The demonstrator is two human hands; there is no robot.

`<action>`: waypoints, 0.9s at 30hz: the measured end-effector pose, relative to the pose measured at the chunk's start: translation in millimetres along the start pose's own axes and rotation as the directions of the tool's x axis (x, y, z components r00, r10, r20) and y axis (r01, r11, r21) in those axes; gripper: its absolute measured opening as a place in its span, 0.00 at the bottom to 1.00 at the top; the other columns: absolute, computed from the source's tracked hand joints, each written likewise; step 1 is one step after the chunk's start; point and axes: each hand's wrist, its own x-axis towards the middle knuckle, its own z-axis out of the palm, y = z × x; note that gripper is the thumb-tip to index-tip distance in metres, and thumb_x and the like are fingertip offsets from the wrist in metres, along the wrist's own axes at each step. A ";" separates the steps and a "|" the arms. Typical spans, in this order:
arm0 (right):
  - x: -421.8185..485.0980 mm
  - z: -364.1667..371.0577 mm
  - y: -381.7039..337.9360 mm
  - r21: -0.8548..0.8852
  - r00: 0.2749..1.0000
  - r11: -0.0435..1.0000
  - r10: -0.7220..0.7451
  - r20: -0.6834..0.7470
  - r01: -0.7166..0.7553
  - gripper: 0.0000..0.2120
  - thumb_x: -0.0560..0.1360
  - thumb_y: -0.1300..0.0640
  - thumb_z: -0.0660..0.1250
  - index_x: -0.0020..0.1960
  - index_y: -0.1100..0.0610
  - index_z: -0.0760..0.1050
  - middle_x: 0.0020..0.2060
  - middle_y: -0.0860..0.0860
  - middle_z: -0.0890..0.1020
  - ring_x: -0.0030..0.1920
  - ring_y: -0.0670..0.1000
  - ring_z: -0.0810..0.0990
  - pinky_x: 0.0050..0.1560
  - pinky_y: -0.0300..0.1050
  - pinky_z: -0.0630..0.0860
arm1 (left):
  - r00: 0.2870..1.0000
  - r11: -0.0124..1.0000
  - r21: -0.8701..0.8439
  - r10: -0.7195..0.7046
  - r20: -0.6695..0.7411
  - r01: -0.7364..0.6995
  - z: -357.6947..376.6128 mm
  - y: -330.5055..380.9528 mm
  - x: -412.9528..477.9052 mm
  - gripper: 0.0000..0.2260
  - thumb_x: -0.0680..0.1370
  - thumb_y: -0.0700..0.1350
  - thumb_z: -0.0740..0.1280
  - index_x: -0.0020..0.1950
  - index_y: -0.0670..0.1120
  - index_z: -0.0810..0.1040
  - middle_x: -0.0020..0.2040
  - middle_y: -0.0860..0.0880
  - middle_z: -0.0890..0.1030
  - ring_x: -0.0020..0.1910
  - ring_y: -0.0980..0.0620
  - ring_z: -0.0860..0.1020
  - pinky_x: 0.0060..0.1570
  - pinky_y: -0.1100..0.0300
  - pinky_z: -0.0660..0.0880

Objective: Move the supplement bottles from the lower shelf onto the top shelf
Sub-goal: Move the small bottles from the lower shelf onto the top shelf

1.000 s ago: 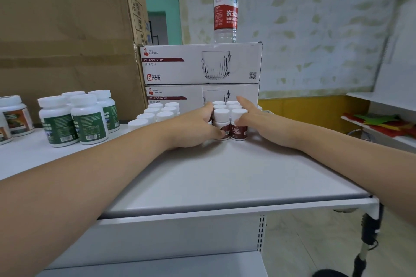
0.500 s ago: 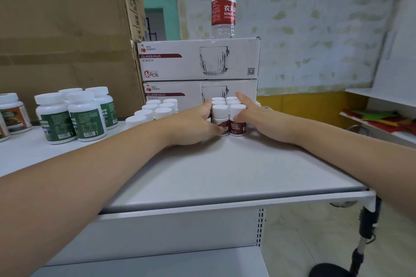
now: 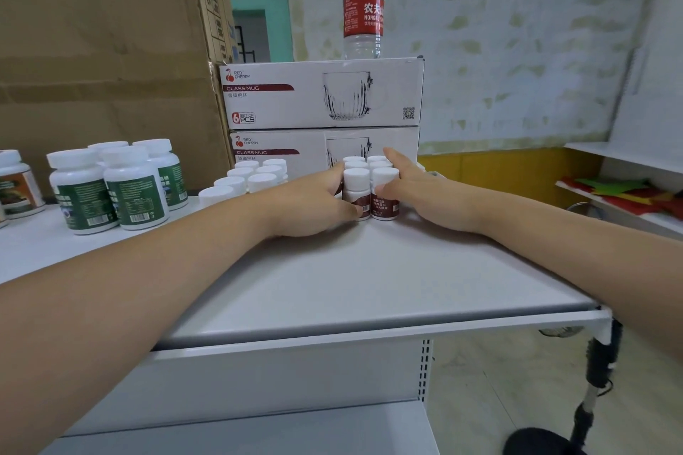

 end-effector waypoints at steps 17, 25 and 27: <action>11.9 -18.8 -11.2 0.039 0.941 0.978 -0.186 -0.281 0.205 0.23 0.81 0.51 0.54 0.75 0.52 0.59 0.73 0.48 0.64 0.74 0.49 0.59 0.70 0.45 0.57 | 0.978 0.970 0.180 -0.136 -0.160 0.164 -34.1 45.6 -28.8 0.32 0.77 0.53 0.68 0.77 0.48 0.58 0.72 0.52 0.68 0.70 0.51 0.69 0.70 0.52 0.65; 15.1 -9.0 -91.0 0.280 0.929 0.914 -0.203 -0.309 0.293 0.19 0.75 0.45 0.58 0.63 0.50 0.69 0.63 0.50 0.73 0.66 0.52 0.70 0.70 0.58 0.63 | 0.990 0.973 0.207 -0.073 -0.118 0.097 -104.6 53.6 -97.7 0.40 0.72 0.55 0.72 0.79 0.50 0.55 0.77 0.54 0.63 0.73 0.58 0.64 0.73 0.56 0.59; 23.2 9.1 -99.6 0.292 0.942 0.909 -0.227 -0.247 0.296 0.15 0.78 0.46 0.56 0.63 0.49 0.69 0.62 0.49 0.73 0.65 0.51 0.69 0.72 0.58 0.62 | 0.993 0.980 0.174 -0.080 -0.086 0.094 -108.5 32.9 -111.1 0.39 0.69 0.58 0.75 0.75 0.57 0.61 0.73 0.64 0.66 0.69 0.66 0.66 0.71 0.62 0.62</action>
